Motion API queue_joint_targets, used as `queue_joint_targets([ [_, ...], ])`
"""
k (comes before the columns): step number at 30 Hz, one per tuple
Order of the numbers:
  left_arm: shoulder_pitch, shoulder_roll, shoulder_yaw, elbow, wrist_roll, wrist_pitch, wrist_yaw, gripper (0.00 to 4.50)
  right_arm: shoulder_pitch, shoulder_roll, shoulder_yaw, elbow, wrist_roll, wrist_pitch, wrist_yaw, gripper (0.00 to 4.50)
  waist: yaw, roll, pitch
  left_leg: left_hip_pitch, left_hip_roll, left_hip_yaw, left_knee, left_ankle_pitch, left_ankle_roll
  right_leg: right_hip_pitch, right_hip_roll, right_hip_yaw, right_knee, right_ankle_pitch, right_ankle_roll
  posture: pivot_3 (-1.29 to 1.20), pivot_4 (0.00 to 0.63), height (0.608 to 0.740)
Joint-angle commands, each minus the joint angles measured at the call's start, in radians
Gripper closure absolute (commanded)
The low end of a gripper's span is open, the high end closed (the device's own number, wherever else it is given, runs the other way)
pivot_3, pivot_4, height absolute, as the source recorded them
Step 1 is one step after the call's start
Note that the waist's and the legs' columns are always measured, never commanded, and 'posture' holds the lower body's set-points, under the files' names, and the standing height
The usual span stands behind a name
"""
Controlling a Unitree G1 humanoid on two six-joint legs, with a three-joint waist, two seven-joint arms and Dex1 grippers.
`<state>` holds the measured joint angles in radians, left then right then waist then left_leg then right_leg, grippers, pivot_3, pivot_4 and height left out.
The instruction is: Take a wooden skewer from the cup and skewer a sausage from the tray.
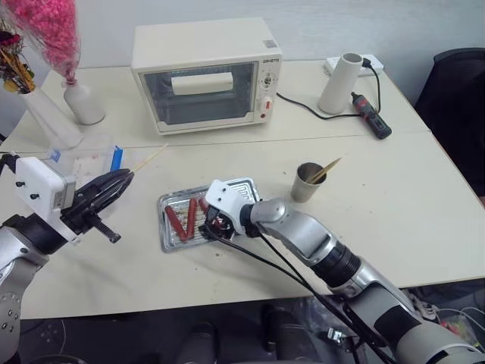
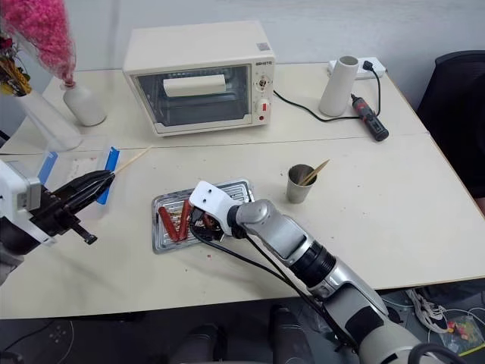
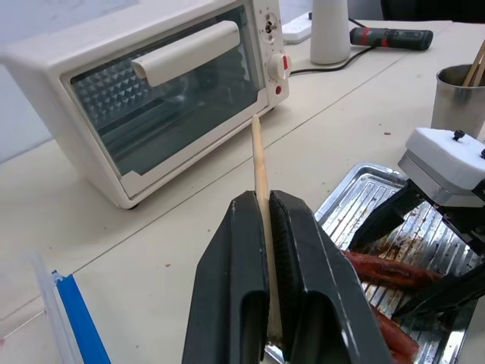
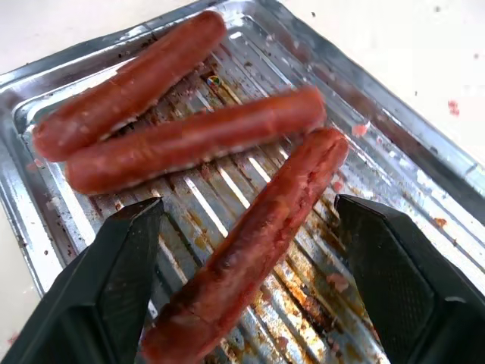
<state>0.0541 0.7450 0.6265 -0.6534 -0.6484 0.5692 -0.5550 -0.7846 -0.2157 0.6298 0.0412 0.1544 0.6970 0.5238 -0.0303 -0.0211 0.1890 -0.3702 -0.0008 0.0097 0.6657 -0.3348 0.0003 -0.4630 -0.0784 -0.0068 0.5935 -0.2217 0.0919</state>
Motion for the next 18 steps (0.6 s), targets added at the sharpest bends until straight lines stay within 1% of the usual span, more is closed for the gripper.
queue_joint_targets([
  [1, -0.008, 0.013, 0.013, -0.007, -0.005, -0.002, 0.009, 4.5, 0.007, -0.006, -0.015, -0.018, -0.037, -0.021, 0.037, 1.66, 0.0, 0.0, 0.0, 0.0, 0.0, 0.0, 0.0, 0.0, 0.0, 0.0, 0.0, 0.0, 0.0, 0.0, 0.0, 0.0, 0.15, 0.74],
  [4, -0.014, 0.014, 0.008, -0.002, -0.002, -0.006, 0.008, 4.5, -0.001, -0.01, -0.037, -0.017, -0.047, -0.028, 0.062, 1.66, 0.0, 0.0, 0.0, 0.0, 0.0, 0.0, 0.0, 0.0, 0.0, 0.0, 0.0, 0.0, 0.0, 0.0, 0.0, 0.0, 0.15, 0.74],
  [8, -0.02, 0.011, -0.004, 0.002, 0.004, -0.012, 0.008, 4.5, -0.005, 0.007, -0.067, 0.036, -0.059, -0.042, 0.073, 1.66, 0.0, 0.0, 0.0, 0.0, 0.0, 0.0, 0.0, 0.0, 0.0, 0.0, 0.0, 0.0, 0.0, 0.0, 0.0, 0.0, 0.15, 0.74],
  [11, -0.021, 0.009, -0.011, 0.003, 0.007, -0.015, 0.008, 4.5, 0.003, 0.022, -0.082, 0.06, -0.067, -0.044, 0.075, 2.18, -0.001, 0.0, 0.0, 0.0, 0.0, 0.0, 0.0, 0.0, 0.0, 0.0, 0.0, 0.0, 0.001, 0.0, 0.0, 0.0, 0.15, 0.74],
  [14, -0.023, 0.01, -0.013, 0.004, 0.009, -0.018, 0.006, 4.5, 0.014, 0.036, -0.095, 0.07, -0.07, -0.043, 0.079, 3.2, 0.0, 0.0, 0.0, 0.001, 0.0, 0.0, 0.0, 0.0, -0.001, 0.0, 0.0, 0.0, 0.001, 0.0, 0.0, 0.0, 0.15, 0.74],
  [15, -0.023, 0.01, -0.013, 0.005, 0.01, -0.018, 0.005, 4.5, 0.016, 0.039, -0.098, 0.071, -0.072, -0.042, 0.08, 3.47, 0.0, 0.0, 0.0, 0.001, 0.0, 0.0, 0.0, 0.0, -0.001, 0.0, 0.0, 0.0, 0.001, 0.0, 0.0, 0.0, 0.15, 0.74],
  [18, -0.022, 0.01, -0.011, 0.007, 0.01, -0.02, 0.003, 4.5, 0.019, 0.051, -0.109, 0.074, -0.071, -0.035, 0.084, 3.47, 0.001, 0.0, 0.0, 0.001, 0.0, 0.0, 0.0, 0.001, -0.001, 0.0, 0.0, 0.0, 0.002, 0.0, 0.0, 0.0, 0.15, 0.74],
])
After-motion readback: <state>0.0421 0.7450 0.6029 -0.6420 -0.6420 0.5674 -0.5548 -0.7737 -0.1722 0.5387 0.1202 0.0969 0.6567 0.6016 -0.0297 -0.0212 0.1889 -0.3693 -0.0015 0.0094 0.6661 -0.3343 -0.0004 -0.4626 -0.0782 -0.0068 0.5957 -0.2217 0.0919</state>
